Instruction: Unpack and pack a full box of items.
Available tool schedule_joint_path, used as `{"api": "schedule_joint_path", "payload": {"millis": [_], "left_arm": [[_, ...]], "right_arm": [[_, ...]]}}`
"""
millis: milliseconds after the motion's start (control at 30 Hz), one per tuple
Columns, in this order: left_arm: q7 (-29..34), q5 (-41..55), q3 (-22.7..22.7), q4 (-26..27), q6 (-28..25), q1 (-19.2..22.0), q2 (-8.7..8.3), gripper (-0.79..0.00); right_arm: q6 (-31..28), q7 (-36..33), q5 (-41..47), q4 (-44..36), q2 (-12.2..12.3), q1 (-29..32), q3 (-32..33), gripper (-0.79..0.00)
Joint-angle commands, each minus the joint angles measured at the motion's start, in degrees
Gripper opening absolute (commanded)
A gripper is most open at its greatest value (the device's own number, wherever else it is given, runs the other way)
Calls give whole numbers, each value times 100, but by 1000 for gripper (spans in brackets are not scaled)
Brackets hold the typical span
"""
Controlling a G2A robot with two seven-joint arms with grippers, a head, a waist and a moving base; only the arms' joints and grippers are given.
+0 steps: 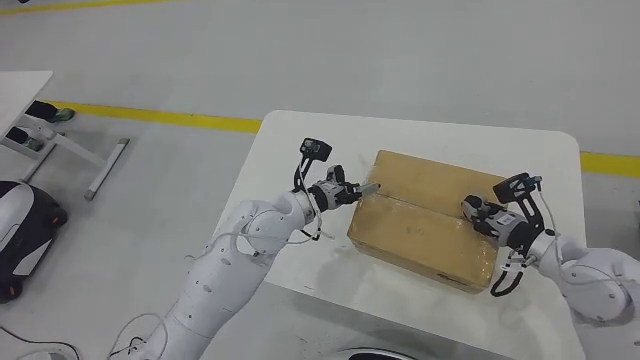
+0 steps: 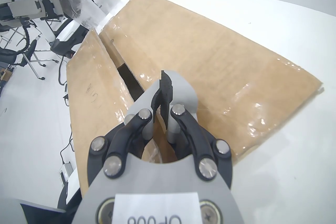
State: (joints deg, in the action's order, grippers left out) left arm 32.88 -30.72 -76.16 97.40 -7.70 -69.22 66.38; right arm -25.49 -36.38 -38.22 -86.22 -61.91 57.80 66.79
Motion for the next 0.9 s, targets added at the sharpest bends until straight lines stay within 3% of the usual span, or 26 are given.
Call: {"api": "schedule_joint_path", "payload": {"millis": [0,100,233,267,433,533,600,867], "left_arm": [[9,30,82,-143,-17,136,13,0],[28,238,191,-331,-76,313,41,-25],[54,251,295,-469,-198,453,55,-237],[22,254,315,-496,-179,469,61,-391],[-31,276,399,-662,-175,570,79,-566],[-46,379,440,-753,-195,649,94,-727],[-101,472,467,-788,-254,697,107,-785],[-250,459,497,-825,-507,792,115,-785]], "right_arm": [[0,13,-40,30,-5,-9,-32,-785],[24,53,-122,93,-17,-24,-96,-785],[23,83,-168,153,-28,-51,-148,-785],[25,87,-170,161,-31,-58,-156,-785],[34,99,-192,187,-37,-77,-178,-785],[37,109,-206,196,-40,-80,-187,-785],[43,114,-224,200,-41,-80,-194,-785],[59,108,-297,211,-45,-80,-213,-785]]}}
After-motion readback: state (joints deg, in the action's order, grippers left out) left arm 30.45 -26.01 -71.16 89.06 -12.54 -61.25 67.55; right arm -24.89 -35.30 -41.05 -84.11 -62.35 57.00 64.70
